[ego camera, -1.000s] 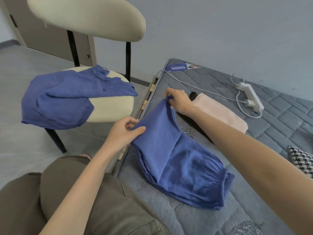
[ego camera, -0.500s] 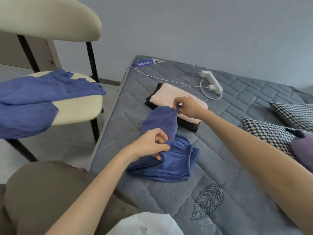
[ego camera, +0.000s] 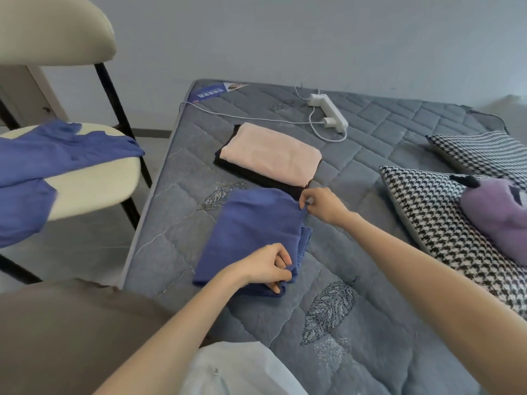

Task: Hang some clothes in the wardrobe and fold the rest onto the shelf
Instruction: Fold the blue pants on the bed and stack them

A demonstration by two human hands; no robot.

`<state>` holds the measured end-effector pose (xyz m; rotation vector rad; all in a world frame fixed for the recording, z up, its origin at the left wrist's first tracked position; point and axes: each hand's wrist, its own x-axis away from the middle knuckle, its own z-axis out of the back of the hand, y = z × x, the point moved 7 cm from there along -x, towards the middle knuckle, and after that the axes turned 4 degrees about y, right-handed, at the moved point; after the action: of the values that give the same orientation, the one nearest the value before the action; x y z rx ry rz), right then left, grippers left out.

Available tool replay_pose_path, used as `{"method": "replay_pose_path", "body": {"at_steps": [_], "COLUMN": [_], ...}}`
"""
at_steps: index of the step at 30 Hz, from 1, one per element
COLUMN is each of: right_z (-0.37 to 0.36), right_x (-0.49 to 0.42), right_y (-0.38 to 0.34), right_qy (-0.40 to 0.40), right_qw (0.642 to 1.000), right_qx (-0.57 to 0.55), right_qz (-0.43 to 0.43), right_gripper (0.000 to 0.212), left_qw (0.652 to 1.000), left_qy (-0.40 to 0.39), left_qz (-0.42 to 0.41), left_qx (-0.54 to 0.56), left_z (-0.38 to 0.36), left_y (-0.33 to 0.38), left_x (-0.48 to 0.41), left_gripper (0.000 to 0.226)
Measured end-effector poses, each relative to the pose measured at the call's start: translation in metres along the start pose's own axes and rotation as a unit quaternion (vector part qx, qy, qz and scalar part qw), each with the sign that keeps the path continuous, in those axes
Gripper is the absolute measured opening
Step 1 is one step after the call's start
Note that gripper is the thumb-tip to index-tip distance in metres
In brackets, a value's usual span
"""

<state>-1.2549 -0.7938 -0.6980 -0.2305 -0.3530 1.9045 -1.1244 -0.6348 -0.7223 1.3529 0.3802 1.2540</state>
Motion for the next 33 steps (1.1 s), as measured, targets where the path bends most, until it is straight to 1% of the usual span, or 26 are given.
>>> {"method": "replay_pose_path", "body": {"at_steps": [2,3,5,7,9,11,13,15,17,20,22,24,27,30,33], "right_z": [-0.01,-0.013,-0.012,-0.008,-0.007,-0.014,-0.023,-0.034,-0.048,-0.063,-0.071,-0.079,-0.08,-0.072,-0.074], "right_x": [0.003,0.005,0.009,0.012,0.013,0.007,-0.003,-0.02,-0.04,-0.064,-0.075,-0.083,-0.088,-0.091,-0.092], "right_y": [0.01,0.014,0.012,-0.002,-0.023,-0.045,-0.067,-0.083,-0.092,-0.101,-0.104,-0.107,-0.111,-0.108,-0.102], "right_qy": [-0.013,-0.009,0.029,0.092,0.125,0.121,0.103,0.071,0.03,-0.01,-0.027,-0.039,-0.022,0.021,0.036], "right_qw": [1.0,0.999,0.998,0.995,0.991,0.989,0.988,0.99,0.994,0.997,0.998,0.998,0.998,0.999,0.999], "right_qx": [-0.009,-0.012,-0.011,-0.015,-0.039,-0.069,-0.086,-0.086,-0.083,-0.078,-0.054,-0.045,-0.055,-0.039,-0.018], "right_qz": [-0.025,-0.04,-0.047,-0.018,0.019,0.051,0.073,0.082,0.068,0.022,-0.004,-0.015,0.009,0.01,-0.016], "right_gripper": [0.03,0.031,0.029,0.027,0.027,0.026,0.026,0.026,0.029,0.035,0.033,0.028,0.02,0.017,0.016], "left_qw": [1.0,1.0,0.999,0.989,0.962,0.924,0.901,0.892,0.89,0.906,0.916,0.92,0.92,0.917,0.917], "left_qy": [-0.017,-0.012,0.035,0.132,0.262,0.372,0.425,0.44,0.443,0.417,0.397,0.388,0.385,0.391,0.391], "left_qz": [0.005,0.001,-0.022,-0.05,-0.056,-0.046,-0.011,0.048,0.085,0.067,0.052,0.038,0.038,0.047,0.058], "left_qx": [0.003,0.001,-0.011,-0.037,-0.06,-0.068,-0.084,-0.091,-0.071,0.003,0.026,0.045,0.064,0.054,0.043], "left_z": [-0.006,-0.005,0.01,0.035,0.066,0.093,0.112,0.124,0.128,0.123,0.118,0.118,0.122,0.125,0.126], "left_y": [-0.004,-0.005,-0.004,-0.003,-0.007,-0.019,-0.039,-0.065,-0.086,-0.097,-0.098,-0.101,-0.111,-0.115,-0.116], "left_x": [0.0,-0.001,-0.003,-0.004,0.002,0.013,0.019,0.02,0.02,0.017,0.018,0.019,0.02,0.019,0.017], "left_gripper": [0.018,0.02,0.017,0.011,0.012,0.013,0.012,0.011,0.019,0.03,0.028,0.021,0.011,0.02,0.021]}}
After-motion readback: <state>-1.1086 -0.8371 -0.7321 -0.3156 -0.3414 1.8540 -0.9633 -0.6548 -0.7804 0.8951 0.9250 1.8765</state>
